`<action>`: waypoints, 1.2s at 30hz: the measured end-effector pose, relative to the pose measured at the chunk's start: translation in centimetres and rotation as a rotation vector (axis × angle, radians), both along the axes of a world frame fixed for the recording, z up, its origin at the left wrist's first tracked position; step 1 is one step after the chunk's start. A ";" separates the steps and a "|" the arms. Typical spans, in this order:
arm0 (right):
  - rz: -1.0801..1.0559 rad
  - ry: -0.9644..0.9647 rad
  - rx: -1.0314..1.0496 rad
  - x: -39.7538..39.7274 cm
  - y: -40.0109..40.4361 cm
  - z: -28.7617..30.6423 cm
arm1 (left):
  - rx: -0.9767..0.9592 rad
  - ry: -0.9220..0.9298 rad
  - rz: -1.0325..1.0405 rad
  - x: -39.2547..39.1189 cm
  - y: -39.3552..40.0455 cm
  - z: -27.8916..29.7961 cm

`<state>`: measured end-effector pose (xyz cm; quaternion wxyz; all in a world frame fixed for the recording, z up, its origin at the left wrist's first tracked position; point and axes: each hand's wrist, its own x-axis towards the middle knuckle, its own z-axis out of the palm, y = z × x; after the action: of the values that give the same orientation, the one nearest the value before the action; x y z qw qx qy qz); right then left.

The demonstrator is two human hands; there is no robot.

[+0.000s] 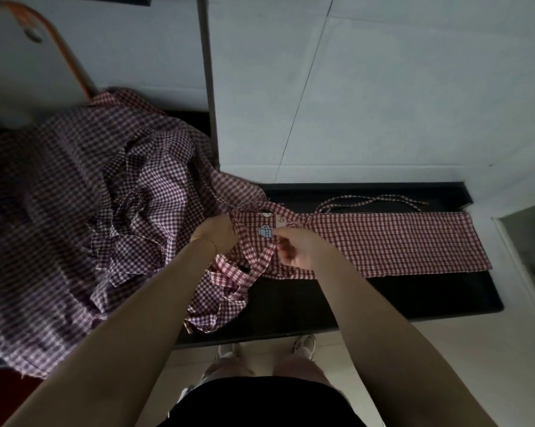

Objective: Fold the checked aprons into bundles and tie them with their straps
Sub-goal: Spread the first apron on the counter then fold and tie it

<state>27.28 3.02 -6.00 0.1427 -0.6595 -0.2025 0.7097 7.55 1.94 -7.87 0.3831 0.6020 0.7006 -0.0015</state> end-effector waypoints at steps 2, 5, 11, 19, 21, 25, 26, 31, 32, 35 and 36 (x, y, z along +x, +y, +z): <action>-0.168 0.177 0.046 -0.5 0.2 0.5 | 0.054 0.008 0.079 -1.0 0.1 0.5; -0.367 0.402 0.100 -1.5 0.9 0.5 | 0.065 -0.141 0.070 -1.2 0.2 1.4; -0.279 0.467 0.199 -3.2 1.6 0.2 | -0.024 -0.010 -0.058 -0.9 -1.7 -0.1; 0.248 -0.213 0.068 -5.3 0.5 -1.7 | 0.178 0.115 0.224 -0.8 -2.4 -0.7; 0.318 -0.275 0.031 -5.8 0.2 -2.7 | 0.147 -0.166 0.369 -1.1 -2.1 -0.5; 0.398 -0.303 0.072 -5.8 -0.7 -3.3 | -0.085 -0.755 0.689 -1.8 -1.8 0.2; 0.407 -0.301 0.084 -5.5 -0.8 -3.2 | -0.140 -0.892 0.750 -1.9 -1.7 0.5; 0.410 -0.217 0.051 -3.1 -1.1 -2.0 | -0.200 -0.787 0.457 -3.5 -1.1 1.7; 0.439 -0.179 0.040 -2.6 -1.2 -1.3 | -0.178 -0.647 0.342 -3.8 -0.8 2.0; 0.770 -0.124 0.026 -1.2 -1.5 0.7 | -0.058 -0.380 0.166 -3.8 0.5 3.3; 0.897 -0.123 0.014 -1.1 -1.6 1.4 | -0.028 -0.368 0.179 -3.7 0.8 3.9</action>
<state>26.18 1.37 -4.64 -0.1866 -0.5465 -0.4812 0.6595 3.88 2.77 -4.00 0.5115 0.5220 0.6695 0.1329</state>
